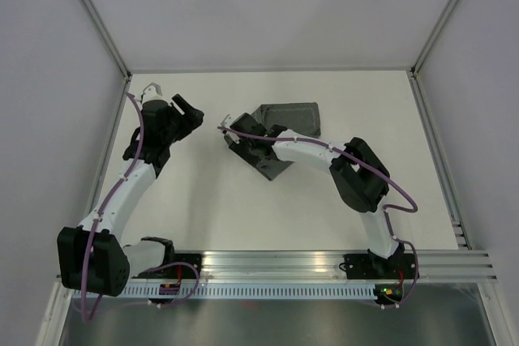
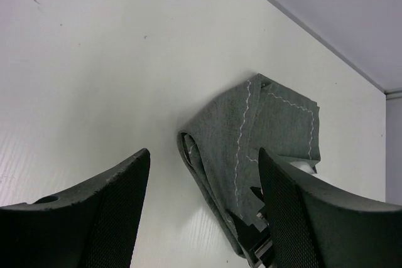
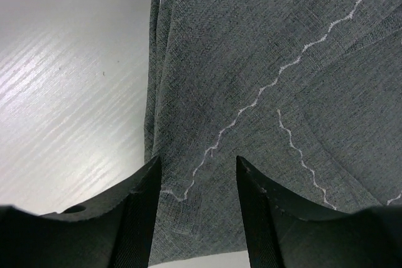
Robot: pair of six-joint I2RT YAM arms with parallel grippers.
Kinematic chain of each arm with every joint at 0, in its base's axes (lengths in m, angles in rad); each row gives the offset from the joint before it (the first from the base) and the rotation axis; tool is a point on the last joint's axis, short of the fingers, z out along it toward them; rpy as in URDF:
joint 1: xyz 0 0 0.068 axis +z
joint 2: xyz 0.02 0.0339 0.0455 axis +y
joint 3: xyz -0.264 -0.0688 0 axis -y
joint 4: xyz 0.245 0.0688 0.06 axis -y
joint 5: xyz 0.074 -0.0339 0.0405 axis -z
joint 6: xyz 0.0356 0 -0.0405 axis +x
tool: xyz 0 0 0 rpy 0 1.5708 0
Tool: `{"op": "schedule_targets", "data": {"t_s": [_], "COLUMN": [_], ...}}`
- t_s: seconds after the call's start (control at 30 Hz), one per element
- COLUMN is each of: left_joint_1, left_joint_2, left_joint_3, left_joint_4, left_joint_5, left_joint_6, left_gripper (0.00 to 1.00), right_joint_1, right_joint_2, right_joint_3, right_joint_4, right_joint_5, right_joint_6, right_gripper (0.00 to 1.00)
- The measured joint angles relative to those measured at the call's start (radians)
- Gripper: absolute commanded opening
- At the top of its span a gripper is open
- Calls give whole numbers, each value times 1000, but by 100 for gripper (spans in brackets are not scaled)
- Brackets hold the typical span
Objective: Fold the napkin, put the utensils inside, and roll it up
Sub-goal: Roll the napkin at the center of the board.
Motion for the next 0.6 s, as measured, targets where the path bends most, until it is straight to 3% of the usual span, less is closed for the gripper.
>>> {"op": "schedule_targets", "data": {"t_s": [0.6], "left_joint_1": [80], "left_joint_2": [13], "left_joint_3": [2], "left_joint_4": [-1], "left_joint_5": [114], "left_joint_6": [2], "left_gripper": [74], "right_joint_1": [98], "right_joint_2": [41], "right_joint_3": [1], "right_joint_4": [80], "right_joint_5": [154], "right_joint_6": [2], "right_gripper": [59]}}
